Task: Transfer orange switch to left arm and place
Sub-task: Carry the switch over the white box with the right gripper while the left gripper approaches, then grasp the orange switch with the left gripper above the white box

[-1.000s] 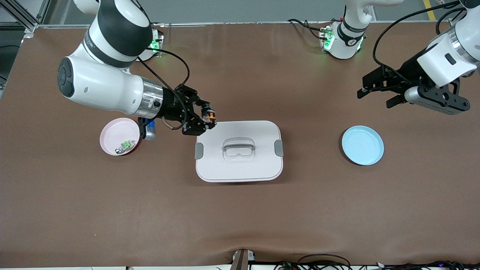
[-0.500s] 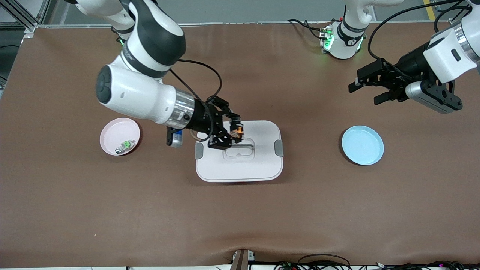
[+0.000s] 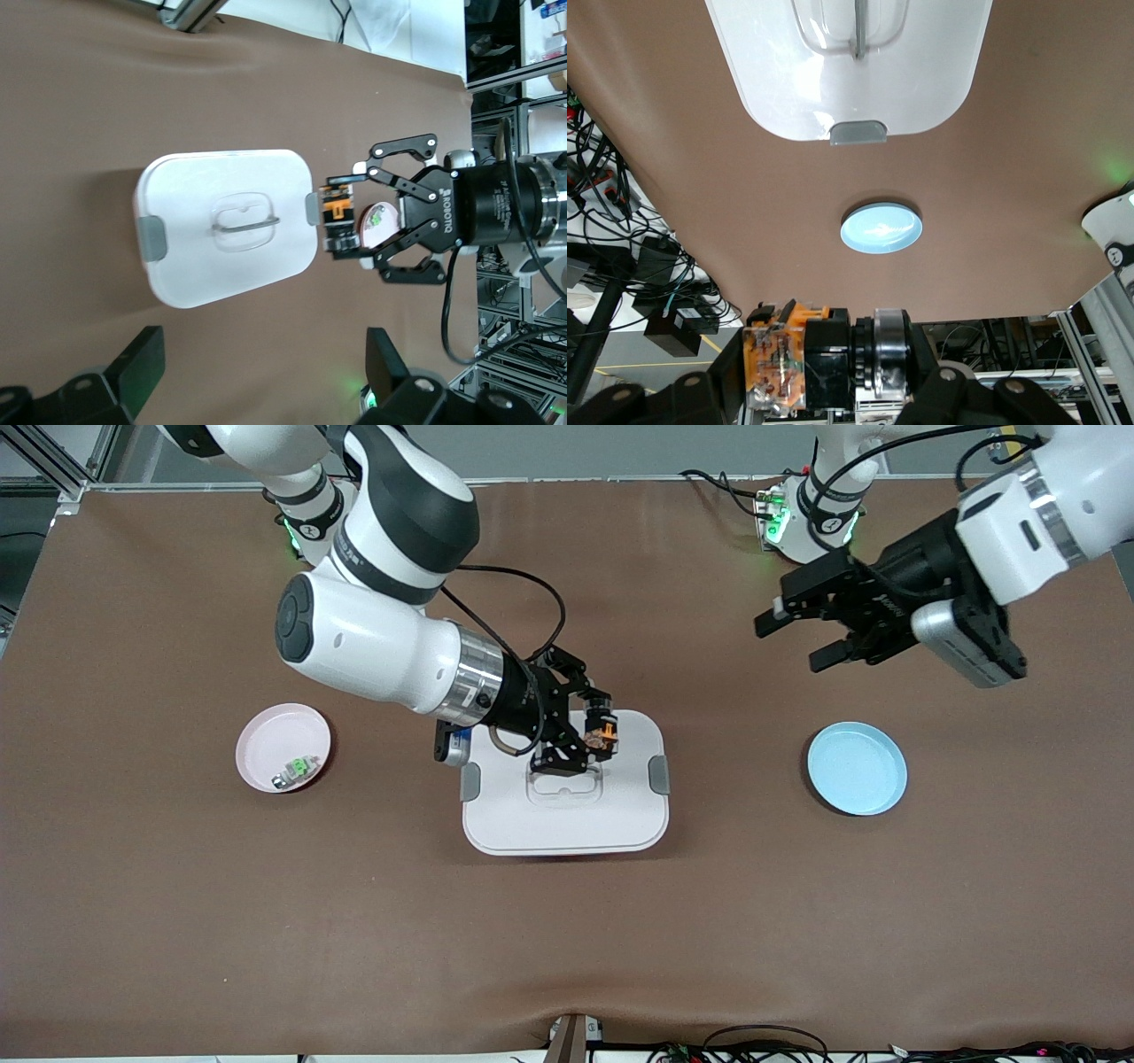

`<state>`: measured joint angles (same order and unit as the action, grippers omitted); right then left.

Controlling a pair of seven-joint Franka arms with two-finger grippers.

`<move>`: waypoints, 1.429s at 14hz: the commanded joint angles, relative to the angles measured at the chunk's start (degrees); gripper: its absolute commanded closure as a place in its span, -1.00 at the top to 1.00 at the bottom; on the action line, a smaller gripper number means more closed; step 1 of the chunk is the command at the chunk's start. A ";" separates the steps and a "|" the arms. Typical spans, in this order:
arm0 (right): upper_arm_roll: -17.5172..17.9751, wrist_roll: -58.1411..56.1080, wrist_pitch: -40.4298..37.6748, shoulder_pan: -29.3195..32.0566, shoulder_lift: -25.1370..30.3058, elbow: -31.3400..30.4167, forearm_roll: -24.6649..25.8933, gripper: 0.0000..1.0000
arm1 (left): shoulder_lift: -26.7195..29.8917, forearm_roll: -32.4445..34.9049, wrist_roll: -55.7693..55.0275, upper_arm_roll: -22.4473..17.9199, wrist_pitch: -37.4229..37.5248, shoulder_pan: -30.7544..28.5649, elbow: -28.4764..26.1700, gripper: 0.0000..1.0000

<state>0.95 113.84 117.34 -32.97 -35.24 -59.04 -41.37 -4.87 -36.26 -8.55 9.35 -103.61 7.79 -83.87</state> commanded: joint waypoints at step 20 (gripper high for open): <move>1.25 5.95 0.00 -0.17 -1.32 7.19 -0.99 -1.00 | -10.60 -12.34 -0.50 2.25 -15.05 6.71 0.20 1.00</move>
<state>2.08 118.63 117.59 -33.21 -35.23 -54.41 -41.48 -15.25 -48.29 -8.81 11.74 -117.60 13.29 -84.07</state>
